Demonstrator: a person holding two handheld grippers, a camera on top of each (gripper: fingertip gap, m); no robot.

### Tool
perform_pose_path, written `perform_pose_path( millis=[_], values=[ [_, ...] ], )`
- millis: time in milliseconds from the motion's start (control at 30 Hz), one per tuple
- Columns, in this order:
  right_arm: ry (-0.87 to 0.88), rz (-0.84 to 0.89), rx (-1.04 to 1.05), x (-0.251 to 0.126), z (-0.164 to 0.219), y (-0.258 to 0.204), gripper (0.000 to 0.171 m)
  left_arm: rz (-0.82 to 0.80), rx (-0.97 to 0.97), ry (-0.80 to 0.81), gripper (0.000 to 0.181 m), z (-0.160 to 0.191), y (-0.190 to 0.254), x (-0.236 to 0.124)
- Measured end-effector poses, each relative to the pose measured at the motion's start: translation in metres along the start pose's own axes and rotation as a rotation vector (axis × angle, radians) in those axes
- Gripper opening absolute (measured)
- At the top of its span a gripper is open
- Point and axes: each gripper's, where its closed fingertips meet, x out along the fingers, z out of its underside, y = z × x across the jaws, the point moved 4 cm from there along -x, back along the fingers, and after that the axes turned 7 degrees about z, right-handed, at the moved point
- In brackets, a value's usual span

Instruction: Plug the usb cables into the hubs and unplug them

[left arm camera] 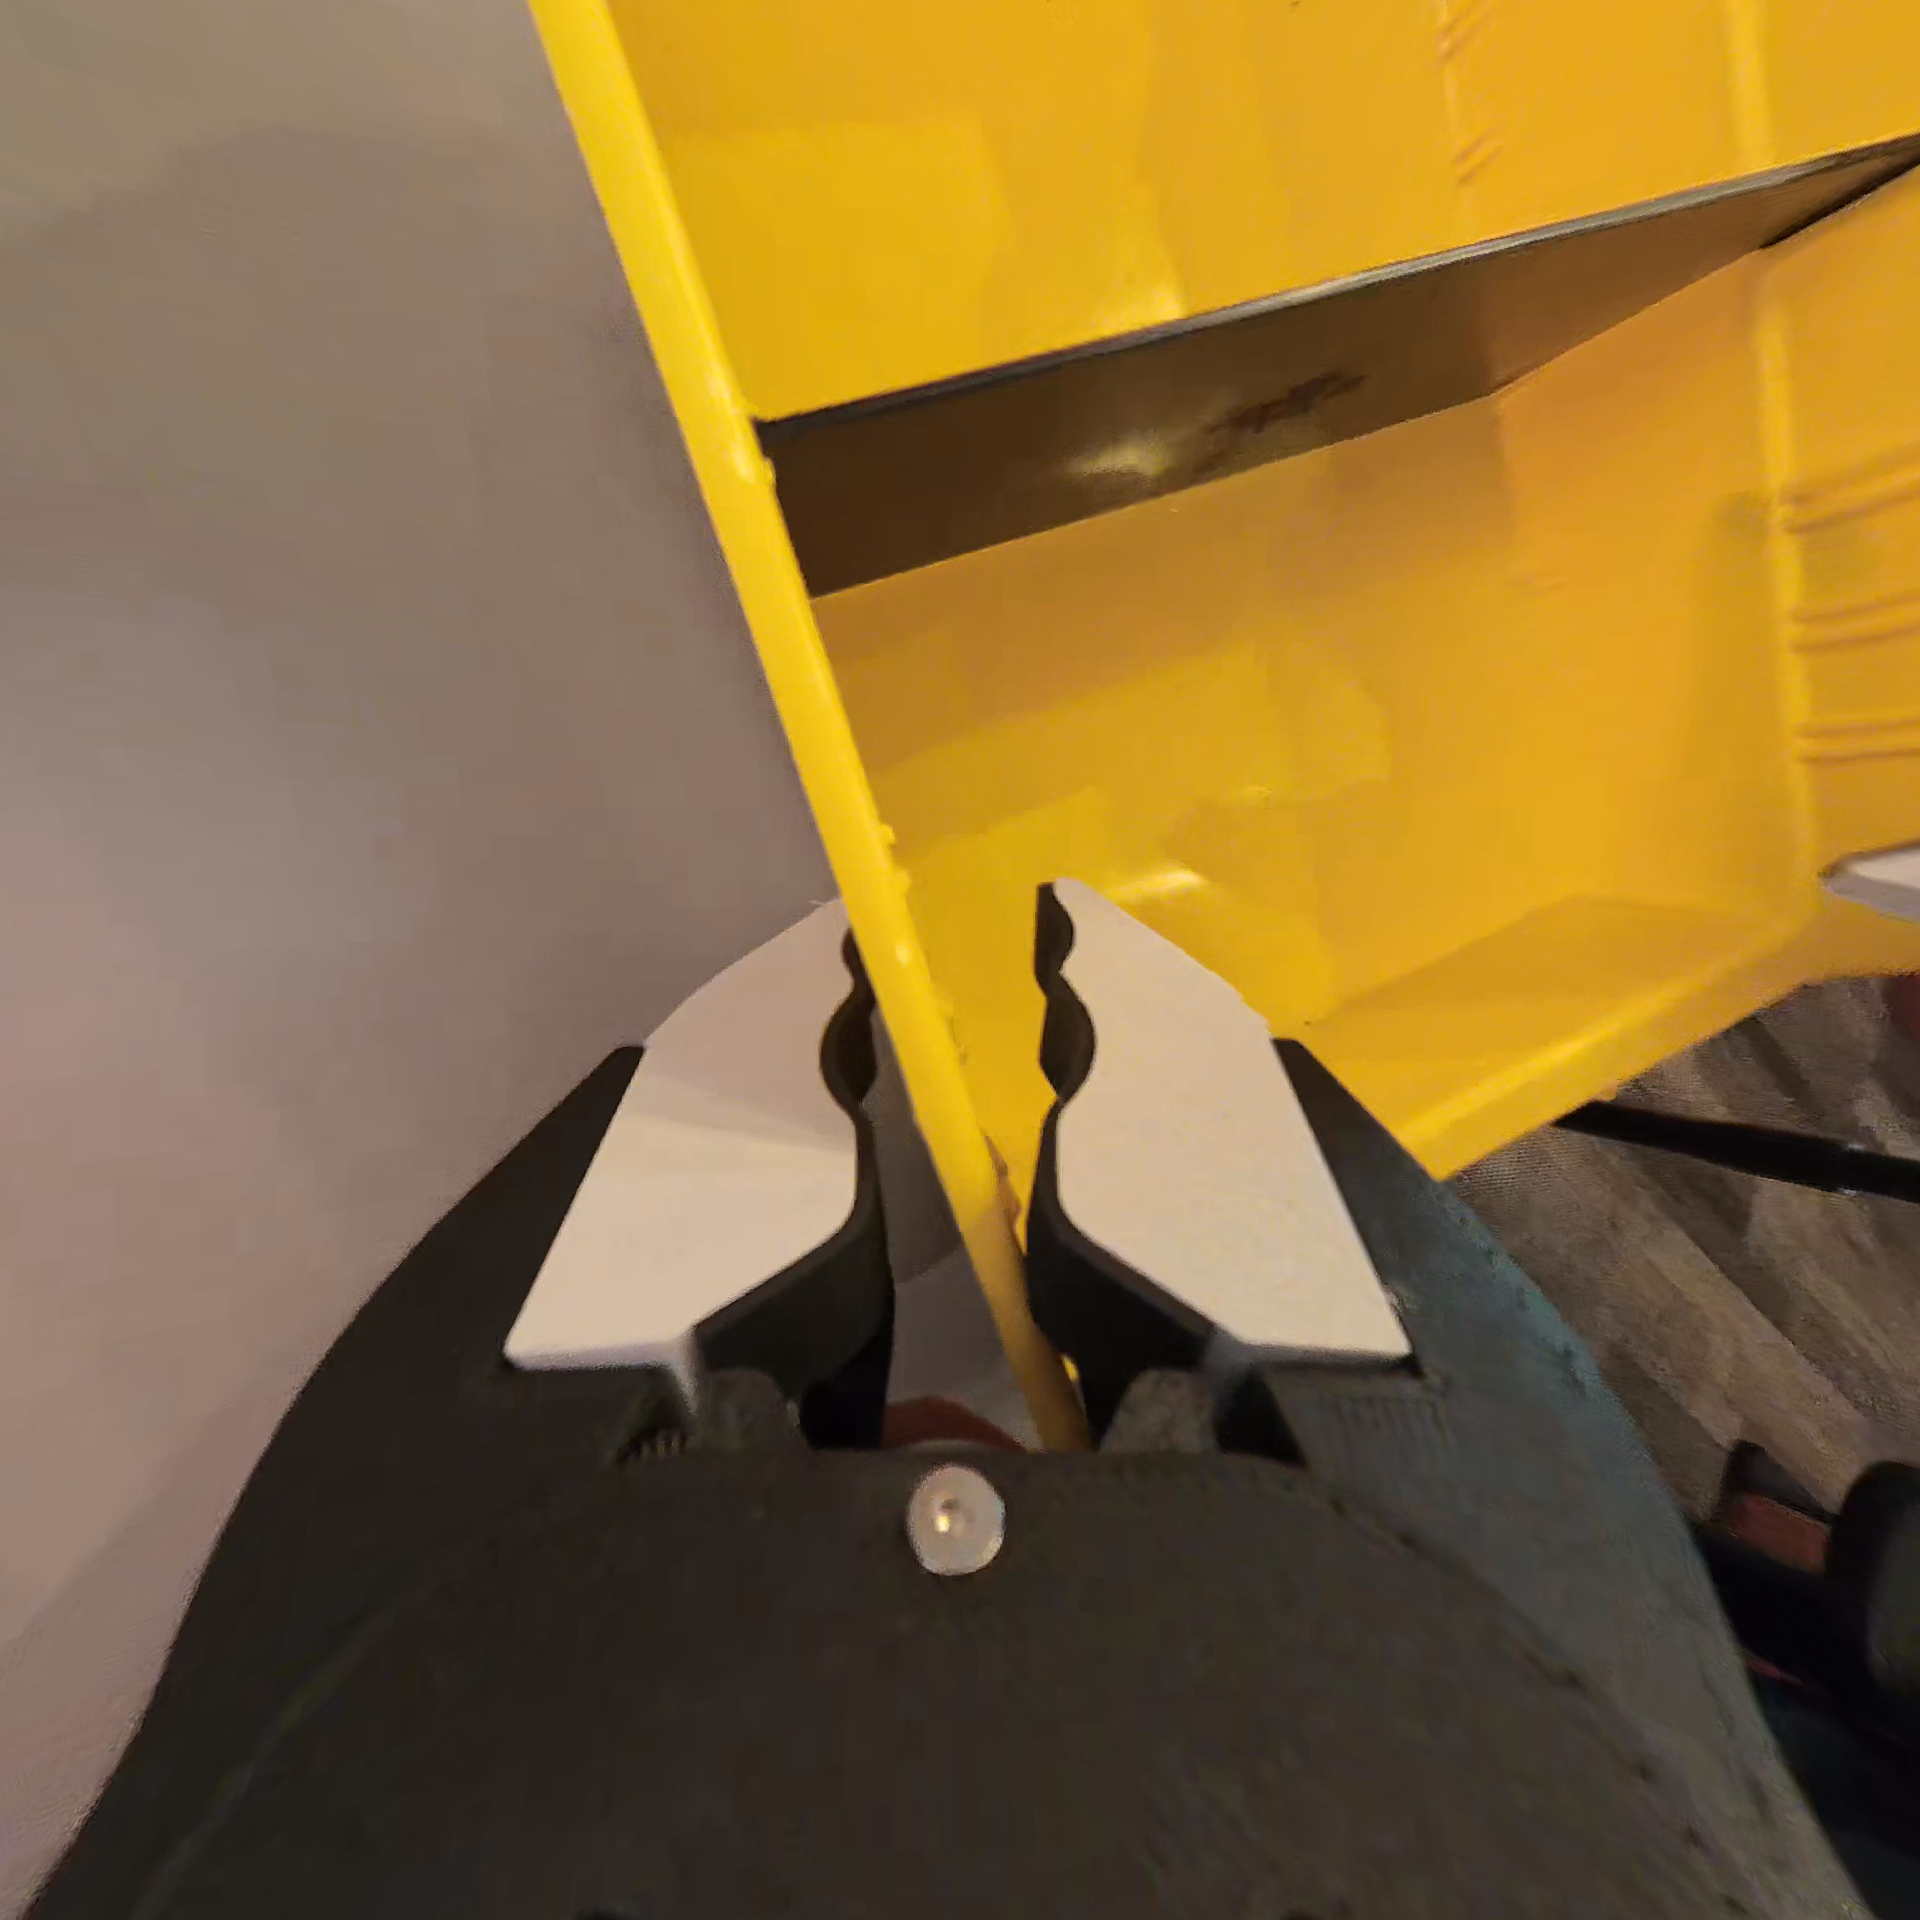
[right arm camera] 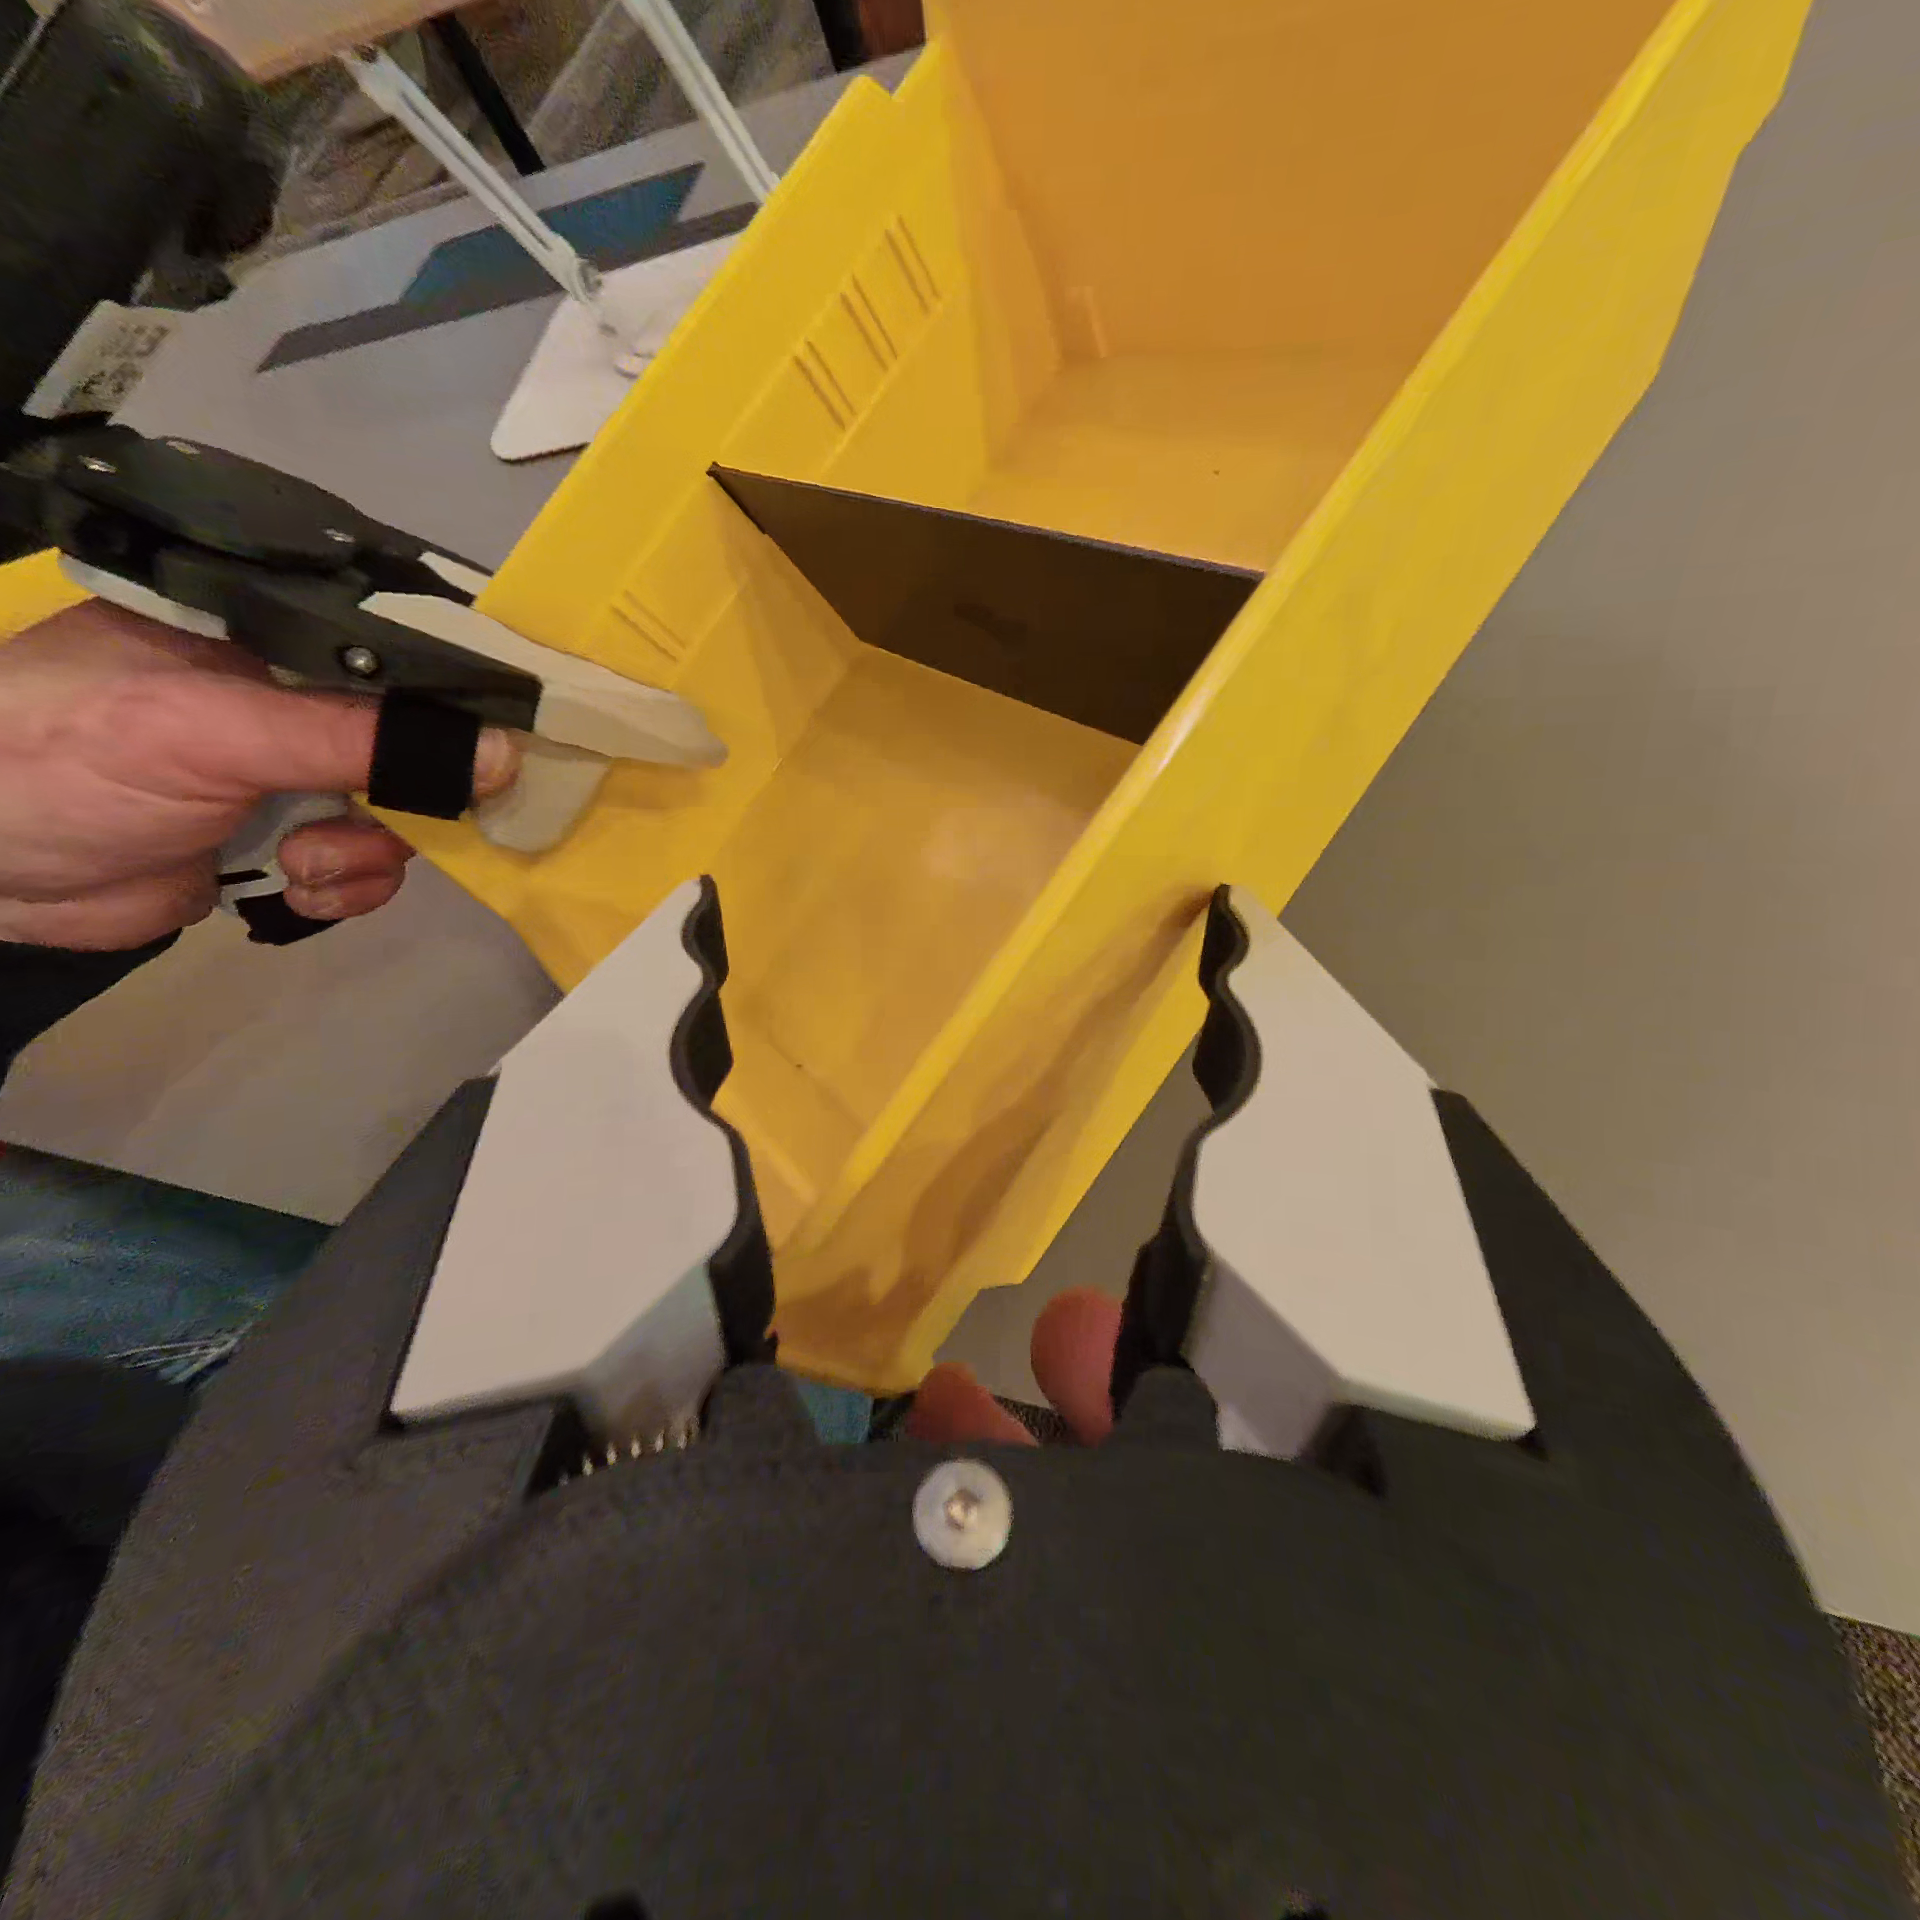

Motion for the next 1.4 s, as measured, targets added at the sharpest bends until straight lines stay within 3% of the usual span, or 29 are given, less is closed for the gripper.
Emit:
perform_pose_path(
  millis=[100,333,400,533,633,733,800,833,1000,1067,1167,1300,1400],
  values=[
    [-0.055,0.027,0.016,0.007,0.005,0.033,0.085,0.050,-0.029,-0.004,0.044,-0.002,0.019,0.021],
    [-0.111,0.073,-0.010,0.013,-0.003,0.108,0.052,0.158,-0.032,0.023,0.090,-0.022,0.070,0.049],
    [-0.137,0.059,-0.009,0.017,-0.006,0.126,0.055,0.201,-0.014,0.036,0.108,-0.029,0.082,0.057],
    [-0.224,0.071,-0.017,0.025,-0.001,0.161,0.068,0.277,-0.001,0.051,0.121,-0.034,0.096,0.073],
    [-0.222,0.079,-0.049,0.024,-0.005,0.171,0.064,0.361,-0.018,0.086,0.130,-0.035,0.107,0.072],
    [-0.218,0.093,-0.077,0.023,-0.010,0.177,0.070,0.465,0.004,0.129,0.118,-0.027,0.115,0.048],
    [-0.181,0.138,-0.104,0.019,-0.018,0.182,0.091,0.513,0.022,0.138,0.113,-0.013,0.114,0.021],
    [-0.161,0.176,-0.143,0.016,-0.024,0.185,0.098,0.504,0.047,0.160,0.112,-0.006,0.110,0.004],
    [-0.129,0.292,-0.307,0.002,-0.043,0.177,0.100,0.365,0.080,0.305,0.107,0.034,0.071,-0.086],
    [-0.066,0.337,-0.384,-0.009,-0.060,0.156,0.101,0.126,0.140,0.314,0.103,0.056,0.031,-0.124],
    [0.062,0.219,-0.487,-0.019,-0.091,0.075,0.101,-0.260,0.130,0.253,0.104,0.089,-0.054,-0.170],
    [0.113,-0.049,-0.585,-0.004,-0.095,-0.042,0.102,-0.490,-0.063,0.224,0.107,0.118,-0.147,-0.204],
    [0.074,-0.164,-0.646,0.014,-0.079,-0.100,0.105,-0.611,-0.110,0.232,0.113,0.122,-0.177,-0.212]
  ],
)
